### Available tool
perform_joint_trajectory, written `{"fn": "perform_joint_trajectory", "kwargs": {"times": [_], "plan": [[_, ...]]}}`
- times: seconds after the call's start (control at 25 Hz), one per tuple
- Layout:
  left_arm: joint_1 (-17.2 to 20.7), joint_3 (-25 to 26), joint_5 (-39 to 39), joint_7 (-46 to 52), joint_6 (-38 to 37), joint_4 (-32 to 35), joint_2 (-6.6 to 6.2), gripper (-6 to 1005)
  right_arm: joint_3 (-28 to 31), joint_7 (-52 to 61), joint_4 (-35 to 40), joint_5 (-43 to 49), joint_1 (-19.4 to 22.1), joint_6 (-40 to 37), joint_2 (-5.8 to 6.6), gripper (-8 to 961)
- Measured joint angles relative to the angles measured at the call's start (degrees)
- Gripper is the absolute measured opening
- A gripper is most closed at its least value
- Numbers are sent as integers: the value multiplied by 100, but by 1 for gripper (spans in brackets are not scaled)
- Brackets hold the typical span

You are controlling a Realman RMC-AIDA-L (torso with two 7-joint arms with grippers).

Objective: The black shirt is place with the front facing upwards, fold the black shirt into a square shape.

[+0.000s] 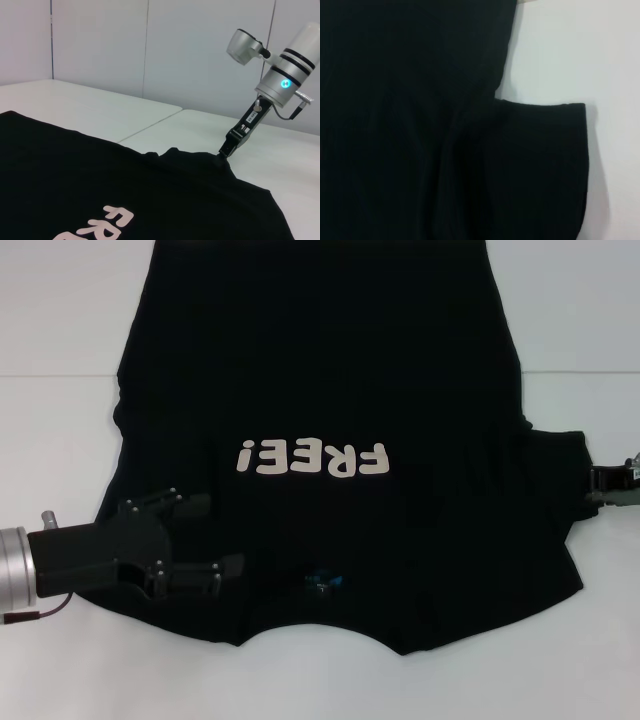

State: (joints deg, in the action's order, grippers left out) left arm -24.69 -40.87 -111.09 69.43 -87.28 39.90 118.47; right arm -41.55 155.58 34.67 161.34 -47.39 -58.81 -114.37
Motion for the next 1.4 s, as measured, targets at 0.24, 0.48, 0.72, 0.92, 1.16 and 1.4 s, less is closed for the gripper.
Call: {"fn": "perform_joint_trajectory", "kwargs": {"times": [0.24,0.48,0.72,0.92,1.16,1.4], "plan": [[0,0,12,0,0,0,0,950,-10,-5,7,-5,2,4,0,133],[0,0,32,29,0,0,0,950,-2,-11,155,-10,28,-53,2,33],[5,17,43,122,6,-12,0,949,56,-107,785,-483,271,-432,69,32],[5,24,54,158,9,-55,0,949,69,-221,1277,-961,424,-772,150,32],[-15,56,56,230,10,-71,-12,949,50,-326,1510,-1087,336,-902,155,31],[-17,164,55,237,39,-80,-18,950,18,-565,1514,-1126,128,-954,92,32]]}}
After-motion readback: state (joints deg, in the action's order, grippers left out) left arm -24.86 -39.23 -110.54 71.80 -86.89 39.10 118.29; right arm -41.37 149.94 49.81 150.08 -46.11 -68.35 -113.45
